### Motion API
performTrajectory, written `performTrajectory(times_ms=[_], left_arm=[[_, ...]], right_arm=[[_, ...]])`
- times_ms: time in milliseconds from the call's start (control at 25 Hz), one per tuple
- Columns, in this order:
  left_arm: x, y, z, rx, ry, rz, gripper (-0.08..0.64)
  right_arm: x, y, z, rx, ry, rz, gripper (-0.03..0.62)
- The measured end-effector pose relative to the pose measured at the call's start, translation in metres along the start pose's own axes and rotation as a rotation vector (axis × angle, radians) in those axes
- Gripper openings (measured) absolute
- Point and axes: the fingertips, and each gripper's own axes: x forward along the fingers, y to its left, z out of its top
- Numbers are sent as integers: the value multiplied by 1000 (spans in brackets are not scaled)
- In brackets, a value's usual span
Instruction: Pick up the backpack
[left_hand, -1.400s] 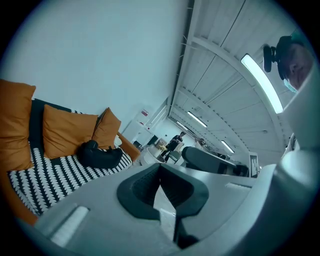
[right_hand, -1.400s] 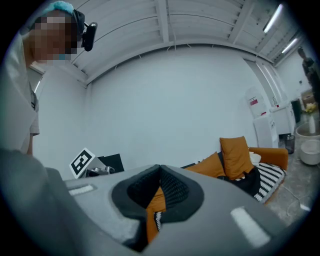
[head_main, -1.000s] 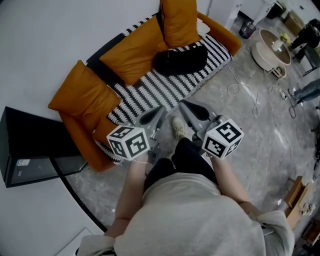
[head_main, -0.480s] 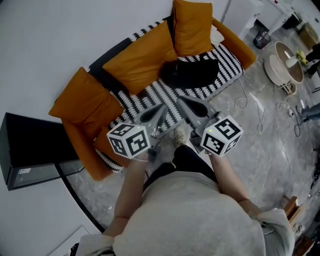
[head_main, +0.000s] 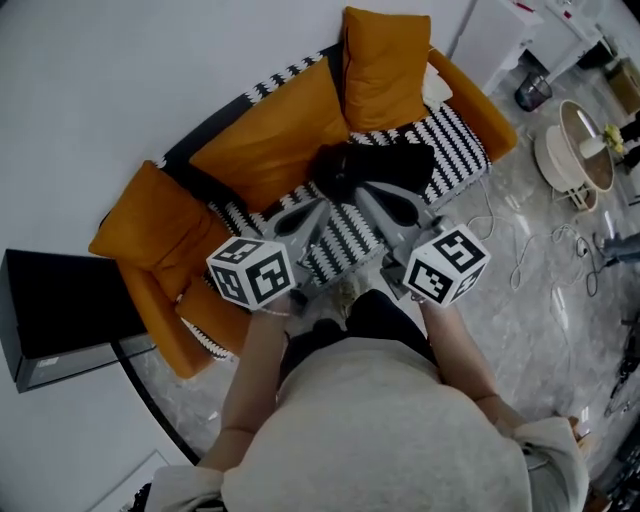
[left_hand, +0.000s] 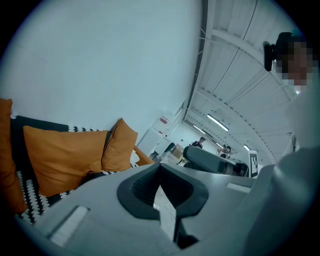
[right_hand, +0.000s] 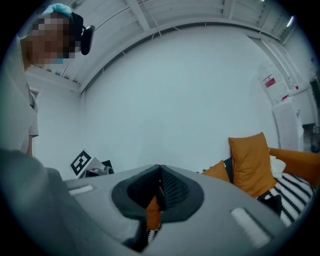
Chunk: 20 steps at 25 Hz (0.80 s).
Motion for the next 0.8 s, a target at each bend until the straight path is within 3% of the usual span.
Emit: performTrajectory(times_ms=[400, 800], left_arm=[[41, 12, 16, -5, 6, 21, 4], [64, 22, 16, -25, 41, 18, 4]], right_arm=[[20, -38, 9, 31, 12, 32, 3], [23, -67, 5, 72, 23, -6, 3]])
